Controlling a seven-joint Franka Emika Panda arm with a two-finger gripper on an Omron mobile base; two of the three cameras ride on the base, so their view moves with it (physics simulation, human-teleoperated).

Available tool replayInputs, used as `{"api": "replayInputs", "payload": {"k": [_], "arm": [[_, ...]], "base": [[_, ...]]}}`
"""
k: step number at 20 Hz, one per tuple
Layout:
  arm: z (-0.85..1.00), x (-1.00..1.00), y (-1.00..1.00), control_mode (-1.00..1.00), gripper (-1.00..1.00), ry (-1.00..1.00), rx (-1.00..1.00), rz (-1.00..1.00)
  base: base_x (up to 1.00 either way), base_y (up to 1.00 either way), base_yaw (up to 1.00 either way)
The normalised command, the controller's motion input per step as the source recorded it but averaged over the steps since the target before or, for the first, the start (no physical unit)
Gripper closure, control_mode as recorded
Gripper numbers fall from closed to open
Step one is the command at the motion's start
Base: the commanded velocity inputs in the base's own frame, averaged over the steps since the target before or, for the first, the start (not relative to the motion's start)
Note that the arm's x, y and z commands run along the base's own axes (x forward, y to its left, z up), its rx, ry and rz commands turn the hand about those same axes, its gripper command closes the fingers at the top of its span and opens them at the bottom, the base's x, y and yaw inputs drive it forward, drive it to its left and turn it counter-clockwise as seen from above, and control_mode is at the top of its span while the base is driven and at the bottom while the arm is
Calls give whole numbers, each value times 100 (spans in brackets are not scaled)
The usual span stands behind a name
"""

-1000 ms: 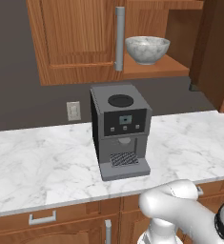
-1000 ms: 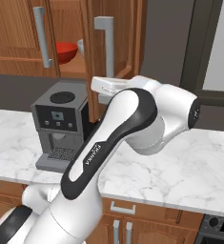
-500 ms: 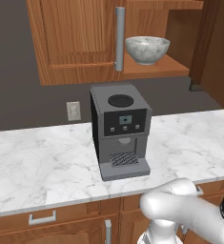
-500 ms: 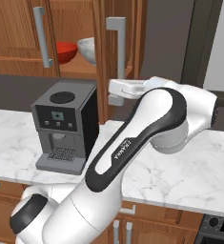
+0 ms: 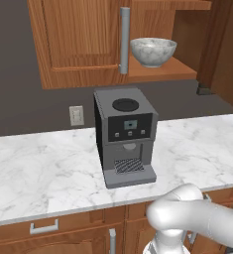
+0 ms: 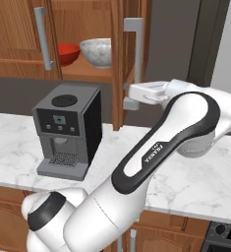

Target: Move the bowls from the cabinet to the plates on the dining table.

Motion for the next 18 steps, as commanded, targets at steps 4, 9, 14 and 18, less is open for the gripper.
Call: {"api": "replayInputs", "payload": {"k": [4,9,14,18], "arm": [[-30,40,-29,-100,100,-5,0,9],[-29,40,-30,-100,100,-5,0,8],[-29,40,-33,-100,100,-7,0,7],[-30,37,-38,-100,100,-9,0,5]], "base": [[0,0,0],[0,0,0],[0,0,0],[0,0,0]]}}
